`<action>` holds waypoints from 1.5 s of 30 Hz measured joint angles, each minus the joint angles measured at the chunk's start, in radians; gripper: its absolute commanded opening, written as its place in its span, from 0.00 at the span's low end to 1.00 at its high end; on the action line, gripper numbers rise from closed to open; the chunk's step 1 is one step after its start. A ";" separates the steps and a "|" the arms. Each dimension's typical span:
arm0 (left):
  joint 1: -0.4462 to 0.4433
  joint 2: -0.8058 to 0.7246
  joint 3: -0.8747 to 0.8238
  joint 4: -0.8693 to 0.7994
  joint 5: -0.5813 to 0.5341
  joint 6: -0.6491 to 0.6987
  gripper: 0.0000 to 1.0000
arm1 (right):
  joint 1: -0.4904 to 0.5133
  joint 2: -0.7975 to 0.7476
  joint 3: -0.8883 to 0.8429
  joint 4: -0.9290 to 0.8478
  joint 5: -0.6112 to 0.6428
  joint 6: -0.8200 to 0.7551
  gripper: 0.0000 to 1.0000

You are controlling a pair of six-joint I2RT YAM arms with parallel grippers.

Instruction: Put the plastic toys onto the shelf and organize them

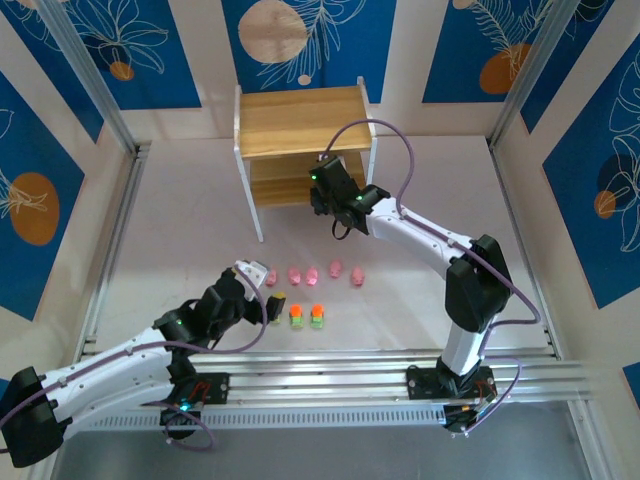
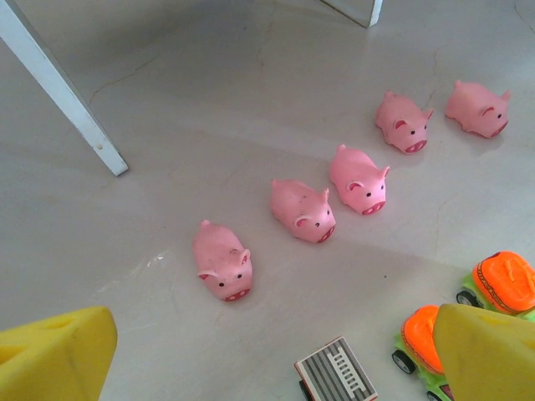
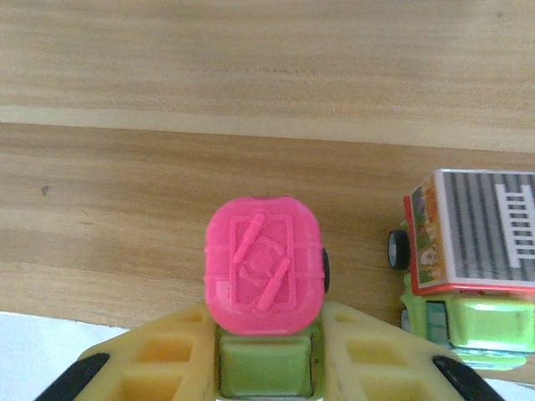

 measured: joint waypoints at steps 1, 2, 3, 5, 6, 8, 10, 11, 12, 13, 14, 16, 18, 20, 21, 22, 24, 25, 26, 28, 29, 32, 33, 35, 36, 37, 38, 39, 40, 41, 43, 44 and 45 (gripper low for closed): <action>0.000 0.000 0.000 0.000 -0.002 0.000 0.97 | 0.000 0.004 0.000 0.000 0.000 0.000 0.12; 0.000 0.000 0.000 0.000 -0.002 0.000 0.97 | -0.002 0.008 0.000 0.002 0.001 0.000 0.12; 0.000 0.000 0.000 0.000 -0.002 0.000 0.97 | -0.003 0.010 0.000 0.003 0.001 0.000 0.12; 0.000 0.000 0.000 0.000 -0.002 0.000 0.97 | -0.006 0.015 0.001 0.008 0.002 0.000 0.12; 0.000 0.000 0.000 0.000 -0.003 0.000 0.97 | -0.007 0.016 0.000 0.008 0.004 0.001 0.12; 0.000 0.000 0.000 0.000 -0.003 0.000 0.97 | -0.008 0.016 0.000 0.012 0.010 0.001 0.12; 0.000 0.000 0.000 0.000 -0.003 0.000 0.97 | -0.008 0.016 0.000 0.024 0.019 0.002 0.12; 0.000 0.000 0.000 0.000 -0.003 0.000 0.97 | -0.008 0.016 0.000 0.029 0.024 0.004 0.12; 0.000 0.000 0.000 0.000 -0.002 0.000 0.97 | -0.009 0.016 0.000 0.030 0.027 0.004 0.12; 0.000 0.000 0.000 0.000 -0.003 0.000 0.97 | -0.009 0.017 0.000 0.032 0.030 0.005 0.12; 0.000 0.000 0.000 0.000 -0.002 0.000 0.97 | -0.010 0.019 0.000 0.035 0.032 0.005 0.12; 0.000 0.000 0.000 0.000 -0.002 0.000 0.97 | -0.011 0.023 0.000 0.040 0.035 0.006 0.12; 0.000 0.000 0.000 0.000 -0.003 0.000 0.97 | -0.012 0.027 0.000 0.043 0.042 0.008 0.12; 0.000 0.000 0.000 0.000 -0.003 0.000 0.97 | -0.013 0.033 0.000 0.045 0.050 0.010 0.12; 0.000 0.000 0.000 0.000 -0.003 0.000 0.97 | -0.013 0.035 0.000 0.045 0.054 0.012 0.12; 0.000 0.000 0.000 0.000 -0.003 0.000 0.97 | -0.015 0.035 0.000 0.045 0.056 0.012 0.12; 0.000 0.000 0.000 0.000 -0.003 0.000 0.97 | -0.017 0.035 0.000 0.045 0.061 0.014 0.12; 0.000 0.000 0.000 0.000 -0.003 0.000 0.97 | -0.019 0.035 0.000 0.045 0.062 0.016 0.12; 0.000 0.000 0.000 0.000 -0.003 0.000 0.97 | -0.021 0.035 0.000 0.045 0.063 0.016 0.12; 0.000 0.000 0.000 0.000 -0.003 0.000 0.97 | -0.024 0.035 0.000 0.045 0.067 0.017 0.13; 0.000 0.000 0.000 0.000 -0.003 0.000 0.97 | -0.026 0.035 0.000 0.045 0.069 0.020 0.15; 0.000 0.000 0.000 0.000 -0.003 0.000 0.97 | -0.027 0.036 -0.001 0.045 0.074 0.024 0.19; 0.000 0.000 0.000 0.000 -0.003 0.000 0.97 | -0.027 0.036 -0.002 0.045 0.074 0.024 0.20; 0.000 0.000 0.000 0.000 -0.003 0.000 0.97 | -0.027 0.036 -0.002 0.045 0.076 0.027 0.23; 0.000 0.000 0.000 0.000 -0.003 0.000 0.97 | -0.027 0.036 -0.003 0.045 0.076 0.027 0.24; 0.000 0.000 0.000 0.000 -0.003 0.000 0.97 | -0.027 0.036 -0.003 0.045 0.076 0.029 0.26; 0.000 0.000 0.000 0.000 -0.003 0.000 0.97 | -0.027 0.036 -0.003 0.047 0.077 0.031 0.27; 0.000 0.000 0.000 0.000 -0.003 0.000 0.97 | -0.027 0.036 -0.005 0.049 0.077 0.031 0.28; 0.000 0.000 0.000 0.000 -0.003 0.000 0.97 | -0.027 0.036 -0.008 0.054 0.076 0.031 0.29; 0.000 0.000 0.000 0.000 -0.003 0.000 0.97 | -0.027 0.036 -0.010 0.056 0.077 0.031 0.31; 0.000 0.000 0.000 0.000 -0.003 0.000 0.97 | -0.027 0.036 -0.011 0.060 0.076 0.031 0.35; 0.000 0.000 0.000 0.000 -0.003 0.000 0.97 | -0.027 0.036 -0.012 0.060 0.076 0.031 0.35; 0.000 0.000 0.000 0.000 -0.003 0.000 0.97 | -0.027 0.036 -0.013 0.061 0.076 0.031 0.36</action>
